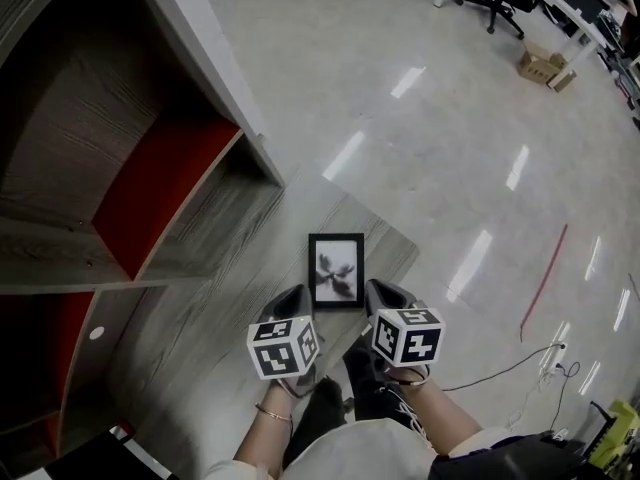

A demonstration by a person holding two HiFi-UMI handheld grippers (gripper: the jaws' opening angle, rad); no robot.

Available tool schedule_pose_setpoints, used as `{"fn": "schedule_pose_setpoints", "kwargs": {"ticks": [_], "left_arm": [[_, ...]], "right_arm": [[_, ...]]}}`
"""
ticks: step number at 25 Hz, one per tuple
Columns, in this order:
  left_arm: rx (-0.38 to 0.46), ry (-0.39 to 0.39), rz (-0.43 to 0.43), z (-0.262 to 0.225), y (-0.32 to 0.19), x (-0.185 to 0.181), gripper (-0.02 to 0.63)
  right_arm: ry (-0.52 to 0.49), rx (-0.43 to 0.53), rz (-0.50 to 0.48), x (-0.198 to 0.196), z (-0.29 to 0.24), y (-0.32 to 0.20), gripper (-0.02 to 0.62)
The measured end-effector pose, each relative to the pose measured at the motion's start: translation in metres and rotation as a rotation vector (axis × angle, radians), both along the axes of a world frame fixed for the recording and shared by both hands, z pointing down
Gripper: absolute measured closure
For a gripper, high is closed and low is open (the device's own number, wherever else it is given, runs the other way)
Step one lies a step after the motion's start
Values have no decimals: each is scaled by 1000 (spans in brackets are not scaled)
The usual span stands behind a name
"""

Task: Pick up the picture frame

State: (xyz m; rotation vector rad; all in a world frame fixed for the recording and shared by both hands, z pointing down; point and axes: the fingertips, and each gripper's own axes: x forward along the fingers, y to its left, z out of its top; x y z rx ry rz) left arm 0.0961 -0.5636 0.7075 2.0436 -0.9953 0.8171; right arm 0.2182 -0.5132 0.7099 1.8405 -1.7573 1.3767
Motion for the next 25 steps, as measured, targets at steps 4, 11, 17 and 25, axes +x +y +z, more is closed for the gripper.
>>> {"fn": "schedule_pose_setpoints", "kwargs": {"ticks": [4, 11, 17, 25], "left_arm": [[-10, -2, 22, 2, 6, 6, 592], [4, 11, 53, 2, 1, 17, 591], [-7, 36, 72, 4, 2, 21, 507], [-10, 38, 89, 6, -2, 26, 482]], "right_arm": [[-5, -6, -6, -2, 2, 1, 563], [7, 1, -16, -2, 5, -5, 561], [1, 12, -6, -3, 8, -6, 558], [-6, -4, -2, -3, 12, -9, 486]]}}
